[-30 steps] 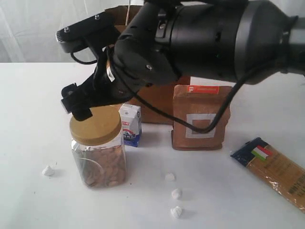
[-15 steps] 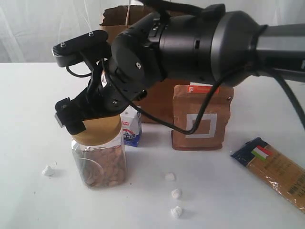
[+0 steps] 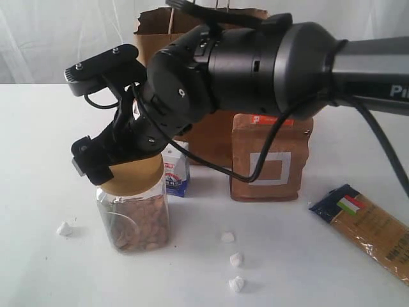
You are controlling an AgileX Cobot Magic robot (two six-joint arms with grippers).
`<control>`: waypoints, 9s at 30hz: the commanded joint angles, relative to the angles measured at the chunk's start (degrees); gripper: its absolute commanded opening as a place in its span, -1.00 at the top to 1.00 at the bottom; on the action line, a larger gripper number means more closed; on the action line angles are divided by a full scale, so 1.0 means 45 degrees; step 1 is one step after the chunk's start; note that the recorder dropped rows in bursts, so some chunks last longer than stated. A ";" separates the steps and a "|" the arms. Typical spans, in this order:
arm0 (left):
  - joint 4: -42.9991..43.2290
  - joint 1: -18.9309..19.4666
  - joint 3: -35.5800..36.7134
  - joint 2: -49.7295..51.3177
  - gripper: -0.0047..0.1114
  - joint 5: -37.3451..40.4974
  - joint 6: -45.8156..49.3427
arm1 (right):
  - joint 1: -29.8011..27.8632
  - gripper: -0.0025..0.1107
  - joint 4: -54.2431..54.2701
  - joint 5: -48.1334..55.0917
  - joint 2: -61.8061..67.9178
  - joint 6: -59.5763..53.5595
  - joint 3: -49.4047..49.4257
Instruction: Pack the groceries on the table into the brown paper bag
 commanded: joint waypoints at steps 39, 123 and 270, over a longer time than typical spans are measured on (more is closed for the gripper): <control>-0.0076 -0.0072 0.0025 -0.0102 0.92 -0.0078 0.0044 | 0.1767 -0.59 0.0458 0.0042 0.2831 0.1676 -0.1318; -0.0076 -0.0542 0.0025 -0.0102 0.92 -0.0078 0.0044 | 0.4829 0.96 -1.6738 0.4137 -0.2678 2.4908 0.9335; -0.0076 -0.0542 0.0025 -0.0102 0.92 -0.0078 0.0044 | 0.6643 -0.90 1.9015 -2.1752 -0.0851 -0.9219 1.0520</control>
